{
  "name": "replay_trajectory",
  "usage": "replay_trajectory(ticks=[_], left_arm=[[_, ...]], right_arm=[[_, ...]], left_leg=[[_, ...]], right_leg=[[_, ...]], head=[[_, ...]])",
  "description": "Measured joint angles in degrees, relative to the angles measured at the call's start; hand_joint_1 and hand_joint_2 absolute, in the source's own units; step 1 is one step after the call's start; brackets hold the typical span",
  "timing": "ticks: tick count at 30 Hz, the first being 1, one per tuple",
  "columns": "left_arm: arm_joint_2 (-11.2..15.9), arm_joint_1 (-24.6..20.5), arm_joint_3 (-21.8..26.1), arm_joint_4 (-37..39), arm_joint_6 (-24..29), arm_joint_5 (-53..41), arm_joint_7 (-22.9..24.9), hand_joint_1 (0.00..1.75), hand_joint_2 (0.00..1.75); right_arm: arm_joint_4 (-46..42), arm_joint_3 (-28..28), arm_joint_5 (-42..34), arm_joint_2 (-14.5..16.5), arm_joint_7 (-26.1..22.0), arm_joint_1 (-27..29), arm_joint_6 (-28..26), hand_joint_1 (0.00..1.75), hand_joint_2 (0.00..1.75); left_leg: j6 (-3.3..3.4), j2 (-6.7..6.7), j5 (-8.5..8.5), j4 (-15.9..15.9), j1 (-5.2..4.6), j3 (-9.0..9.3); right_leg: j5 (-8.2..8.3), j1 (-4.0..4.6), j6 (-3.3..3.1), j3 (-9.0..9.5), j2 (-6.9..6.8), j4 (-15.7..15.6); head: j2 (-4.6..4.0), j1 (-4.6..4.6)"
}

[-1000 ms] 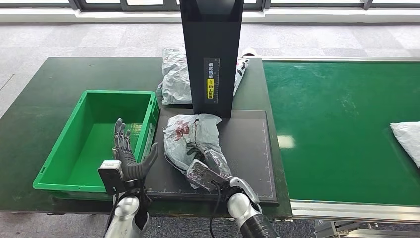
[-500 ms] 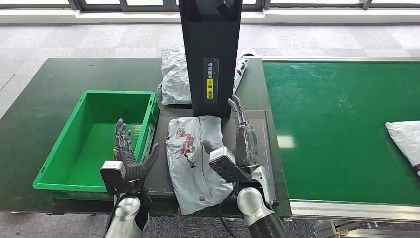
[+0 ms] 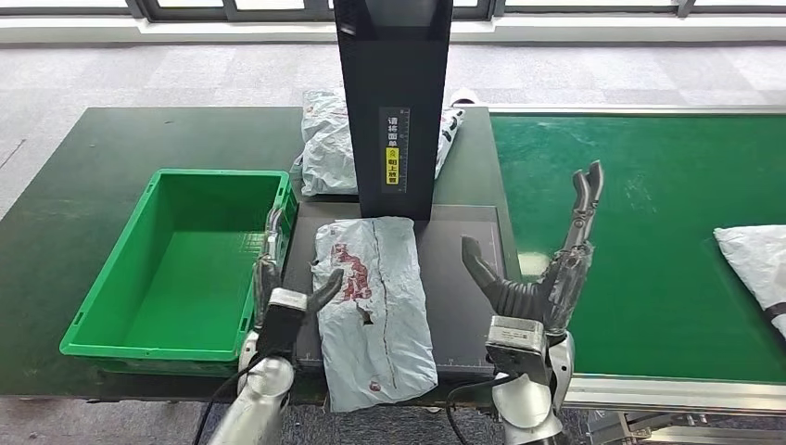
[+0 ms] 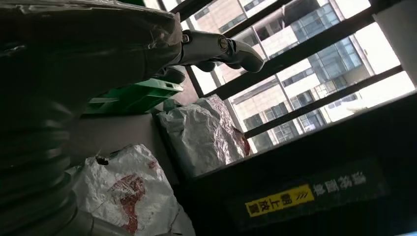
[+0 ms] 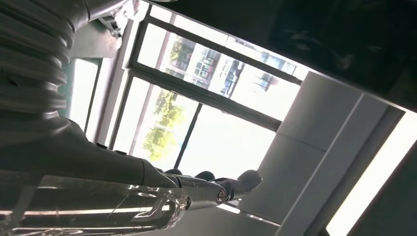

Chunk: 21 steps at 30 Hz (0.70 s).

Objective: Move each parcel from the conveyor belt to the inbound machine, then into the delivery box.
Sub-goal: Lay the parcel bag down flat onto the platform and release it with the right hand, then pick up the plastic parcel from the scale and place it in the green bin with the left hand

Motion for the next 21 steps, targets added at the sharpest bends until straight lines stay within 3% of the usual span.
replay_trajectory(ticks=[4,7,13,21], left_arm=[[-1.45,-6.77,-4.49,9.6,5.25,-19.02,11.49,0.0,1.75],[-2.35,-9.85,-7.83,16.5,5.74,-25.91,16.4,0.0,1.75],[-2.78,-12.85,-10.63,26.16,5.7,-31.51,21.05,0.0,1.75],[-2.78,-14.55,-11.34,31.53,4.92,-34.58,23.41,0.0,1.75]], right_arm=[[-2.2,0.01,0.11,-0.03,-0.01,0.26,0.01,0.0,1.75],[-2.44,0.01,-0.45,-0.05,-0.01,0.26,0.02,0.0,1.75],[-2.44,0.01,-1.82,-0.13,-0.01,0.23,0.03,0.0,1.75],[-2.44,0.01,-2.11,-0.15,-0.01,0.21,0.03,0.0,1.75]], left_leg=[[0.01,-0.03,0.0,0.0,-0.03,-0.02],[0.02,-0.01,0.0,0.0,-0.05,-0.02],[0.01,-0.02,-0.02,-0.03,-0.04,-0.04],[0.02,-0.03,-0.02,-0.04,-0.05,-0.08]], right_leg=[[0.02,-0.04,0.03,0.05,-0.05,0.0],[0.03,-0.06,0.05,0.05,-0.02,0.0],[0.01,-0.04,0.03,0.02,-0.03,0.0],[-0.01,-0.04,0.02,0.01,-0.03,0.0]], head=[[-0.01,0.01],[-0.01,0.01],[0.0,0.0],[-0.01,0.0]])
